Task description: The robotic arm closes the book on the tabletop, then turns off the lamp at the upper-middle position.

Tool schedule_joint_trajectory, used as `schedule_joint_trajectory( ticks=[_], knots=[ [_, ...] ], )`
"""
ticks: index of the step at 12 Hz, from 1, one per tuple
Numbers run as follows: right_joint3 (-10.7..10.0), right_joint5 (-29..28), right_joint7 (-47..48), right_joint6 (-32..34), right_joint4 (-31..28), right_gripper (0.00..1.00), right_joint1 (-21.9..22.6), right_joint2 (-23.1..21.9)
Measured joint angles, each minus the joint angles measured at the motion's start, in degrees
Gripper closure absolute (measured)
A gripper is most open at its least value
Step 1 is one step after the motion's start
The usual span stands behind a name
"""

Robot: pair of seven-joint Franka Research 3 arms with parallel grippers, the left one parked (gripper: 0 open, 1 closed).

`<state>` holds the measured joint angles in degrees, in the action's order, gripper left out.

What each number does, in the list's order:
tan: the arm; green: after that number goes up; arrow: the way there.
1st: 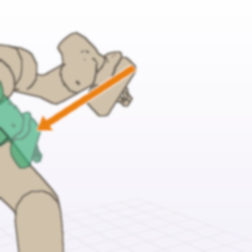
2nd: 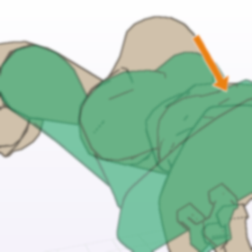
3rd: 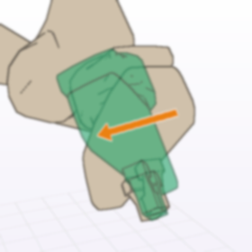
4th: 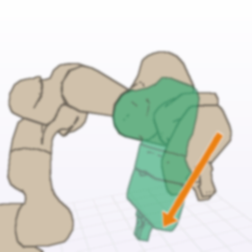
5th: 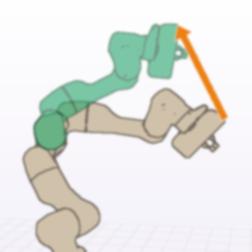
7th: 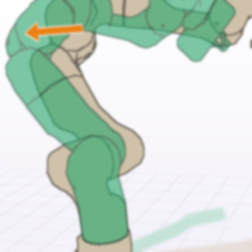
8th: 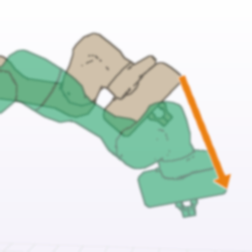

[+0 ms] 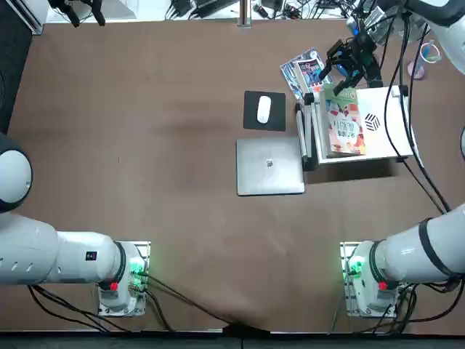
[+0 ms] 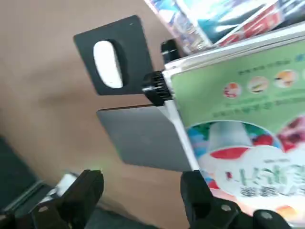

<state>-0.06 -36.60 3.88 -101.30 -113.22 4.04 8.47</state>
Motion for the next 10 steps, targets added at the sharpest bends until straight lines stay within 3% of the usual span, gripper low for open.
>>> schedule_joint_trajectory(
  ticks=[4, 7, 10],
  knots=[
    [0.0, 14.0, 6.5, -2.2, -0.1, 0.00, 4.2, -4.5],
    [0.1, 26.0, 15.5, -3.4, -0.3, 0.00, 9.1, -5.2],
    [0.1, 31.1, 21.2, -5.6, -1.2, 0.08, 12.1, -3.5]
  ],
)
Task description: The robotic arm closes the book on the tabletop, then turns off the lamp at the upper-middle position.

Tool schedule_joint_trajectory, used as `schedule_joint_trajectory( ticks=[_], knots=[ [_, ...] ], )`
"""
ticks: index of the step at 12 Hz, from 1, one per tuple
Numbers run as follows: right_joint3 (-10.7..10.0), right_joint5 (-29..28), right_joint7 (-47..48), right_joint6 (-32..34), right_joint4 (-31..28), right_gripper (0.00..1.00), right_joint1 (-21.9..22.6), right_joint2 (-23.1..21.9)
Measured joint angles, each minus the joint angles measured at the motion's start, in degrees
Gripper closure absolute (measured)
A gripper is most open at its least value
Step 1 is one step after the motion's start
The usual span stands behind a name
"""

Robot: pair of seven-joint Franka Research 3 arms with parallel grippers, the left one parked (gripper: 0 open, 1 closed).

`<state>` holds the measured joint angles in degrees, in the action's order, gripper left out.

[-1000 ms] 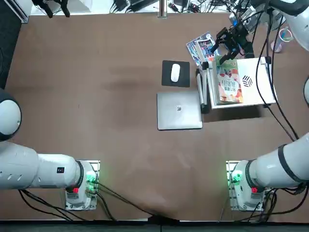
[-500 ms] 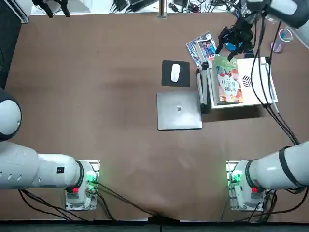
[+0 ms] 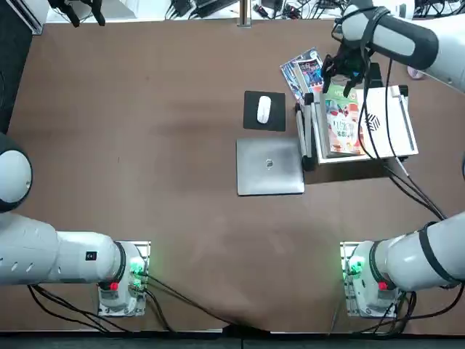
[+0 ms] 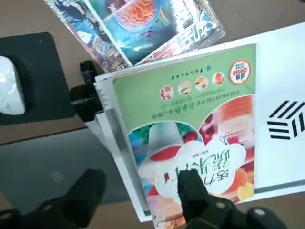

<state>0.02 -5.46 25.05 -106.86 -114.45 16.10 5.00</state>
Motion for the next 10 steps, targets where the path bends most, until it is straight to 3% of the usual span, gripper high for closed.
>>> schedule_joint_trajectory(
  ticks=[6, 7, 10],
  knots=[
    [-0.7, 0.2, 0.0, -7.6, -4.2, 0.86, -0.4, 4.1],
    [-0.7, 0.2, 0.1, -8.5, -4.5, 0.95, -0.4, 4.7],
    [-0.7, 0.2, 0.4, -9.9, -4.6, 0.96, -0.3, 5.9]
  ],
)
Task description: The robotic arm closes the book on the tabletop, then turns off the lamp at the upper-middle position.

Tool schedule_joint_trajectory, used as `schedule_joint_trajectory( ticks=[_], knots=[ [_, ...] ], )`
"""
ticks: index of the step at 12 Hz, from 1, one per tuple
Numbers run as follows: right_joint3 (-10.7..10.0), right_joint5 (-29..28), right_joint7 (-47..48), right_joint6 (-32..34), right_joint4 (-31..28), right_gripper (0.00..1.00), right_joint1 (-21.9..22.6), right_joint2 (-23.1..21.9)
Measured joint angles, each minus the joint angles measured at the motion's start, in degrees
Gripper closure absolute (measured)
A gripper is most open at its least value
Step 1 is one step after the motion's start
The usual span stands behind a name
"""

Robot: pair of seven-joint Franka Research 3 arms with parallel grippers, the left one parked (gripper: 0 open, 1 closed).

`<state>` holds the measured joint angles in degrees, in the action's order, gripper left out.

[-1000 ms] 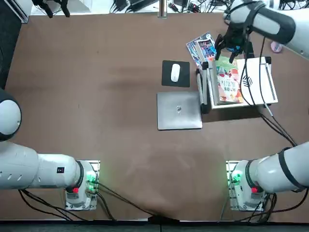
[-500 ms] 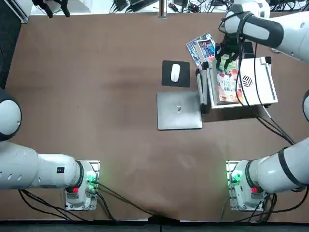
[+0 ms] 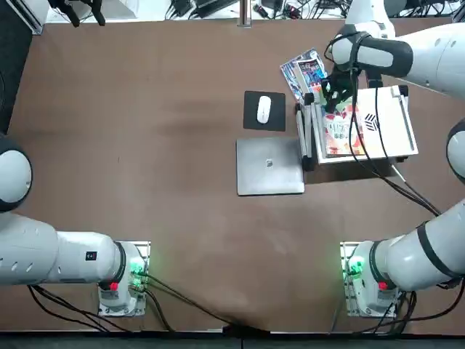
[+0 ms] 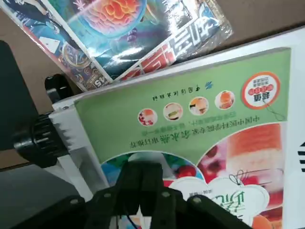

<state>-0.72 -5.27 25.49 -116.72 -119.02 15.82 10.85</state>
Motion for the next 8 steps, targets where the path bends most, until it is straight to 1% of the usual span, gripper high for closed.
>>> schedule_joint_trajectory(
  ticks=[3, 5, 8],
  knots=[
    [0.0, 0.0, 1.1, 0.0, 0.6, 0.96, 0.1, -0.3],
    [0.0, 0.0, 2.4, 0.7, 2.2, 0.96, 0.1, -0.8],
    [-0.2, 0.0, 4.3, 6.7, 7.1, 0.96, 0.0, -2.4]
  ],
)
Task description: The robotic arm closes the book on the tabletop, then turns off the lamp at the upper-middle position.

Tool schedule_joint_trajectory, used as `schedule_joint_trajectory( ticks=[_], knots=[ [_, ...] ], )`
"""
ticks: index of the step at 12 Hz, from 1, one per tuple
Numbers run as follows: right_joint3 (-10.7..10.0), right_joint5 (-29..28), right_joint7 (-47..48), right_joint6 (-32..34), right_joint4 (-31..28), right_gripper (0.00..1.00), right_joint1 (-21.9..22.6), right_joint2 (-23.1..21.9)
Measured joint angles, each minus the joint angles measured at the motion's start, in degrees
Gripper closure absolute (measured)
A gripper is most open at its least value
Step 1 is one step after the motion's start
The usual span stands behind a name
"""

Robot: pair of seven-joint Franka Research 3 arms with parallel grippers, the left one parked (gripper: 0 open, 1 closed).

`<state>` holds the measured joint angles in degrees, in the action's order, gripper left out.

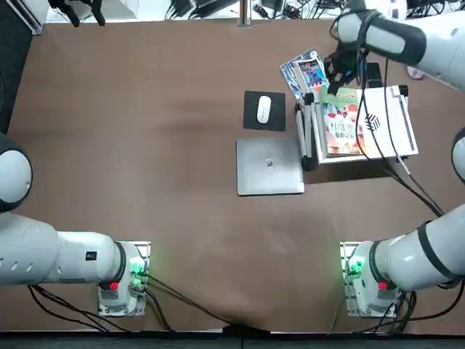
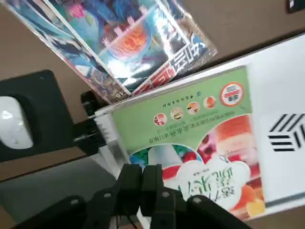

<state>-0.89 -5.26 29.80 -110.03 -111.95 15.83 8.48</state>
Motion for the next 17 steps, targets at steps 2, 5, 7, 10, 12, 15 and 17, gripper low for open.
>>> schedule_joint_trajectory(
  ticks=[2, 5, 7, 10, 12, 15, 17],
  knots=[
    [-0.5, 1.1, 0.6, 3.0, 3.0, 0.97, -0.6, -2.6],
    [-0.7, 3.5, 0.8, 3.2, 3.6, 0.99, -1.1, -3.9],
    [-0.6, 6.5, 1.5, 3.2, 4.4, 0.99, -1.1, -3.9],
    [-0.4, 10.6, 1.9, 3.1, 6.7, 0.99, -0.9, -2.9],
    [-0.4, 11.1, 2.1, 3.2, 8.8, 0.98, -1.0, -1.6],
    [-0.5, 13.6, 6.7, 3.2, 10.3, 0.97, -1.0, -0.4],
    [-0.2, 17.1, 12.0, 3.1, 10.8, 0.98, -0.7, 0.1]
  ],
)
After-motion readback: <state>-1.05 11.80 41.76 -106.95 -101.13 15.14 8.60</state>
